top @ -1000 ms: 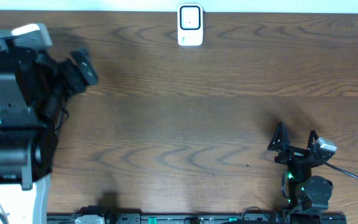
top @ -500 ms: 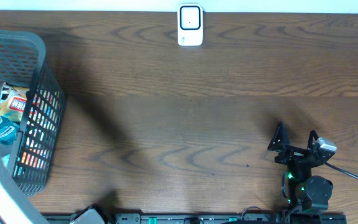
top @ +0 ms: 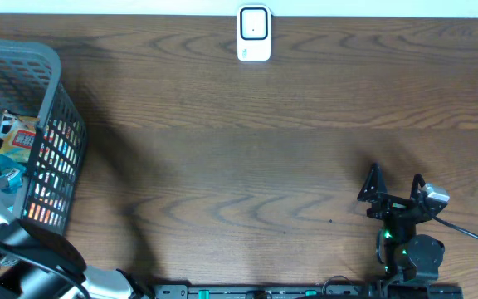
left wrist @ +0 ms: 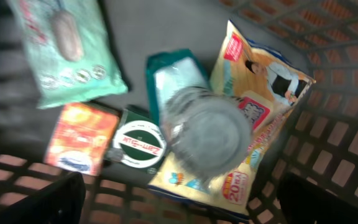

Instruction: Scan the item barcode

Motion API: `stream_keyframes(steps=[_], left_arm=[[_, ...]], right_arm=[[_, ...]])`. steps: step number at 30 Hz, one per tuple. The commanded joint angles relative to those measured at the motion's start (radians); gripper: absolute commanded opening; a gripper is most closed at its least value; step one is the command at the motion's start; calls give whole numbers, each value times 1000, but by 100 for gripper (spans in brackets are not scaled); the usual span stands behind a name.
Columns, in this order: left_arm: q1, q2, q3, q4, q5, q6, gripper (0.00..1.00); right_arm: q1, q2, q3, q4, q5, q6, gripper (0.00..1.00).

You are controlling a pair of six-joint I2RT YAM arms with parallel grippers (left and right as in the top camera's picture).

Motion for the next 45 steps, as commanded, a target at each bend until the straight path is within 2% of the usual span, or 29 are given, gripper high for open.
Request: stream_keyframes(steps=[1, 13, 25, 36, 39, 41, 44, 45], left_arm=[[5, 43, 10, 20, 42, -37, 98], [24, 93, 10, 69, 21, -37, 98], [49, 102, 7, 60, 3, -33, 98], [49, 199, 1, 18, -8, -7, 100], [49, 203, 1, 18, -8, 41, 75], [50, 199, 1, 18, -11, 74, 54], [49, 195, 1, 13, -11, 103, 35], [50, 192, 2, 10, -12, 107, 32]], right_arm=[[7, -5, -1, -4, 2, -15, 99], [7, -5, -1, -4, 2, -15, 99], [7, -5, -1, -4, 2, -15, 99], [7, -5, -1, -4, 2, -15, 99], [7, -5, -1, -4, 2, -15, 99], [7, -5, -1, -4, 2, -15, 99], [7, -5, -1, -4, 2, -15, 99], [7, -5, -1, -4, 2, -15, 99]])
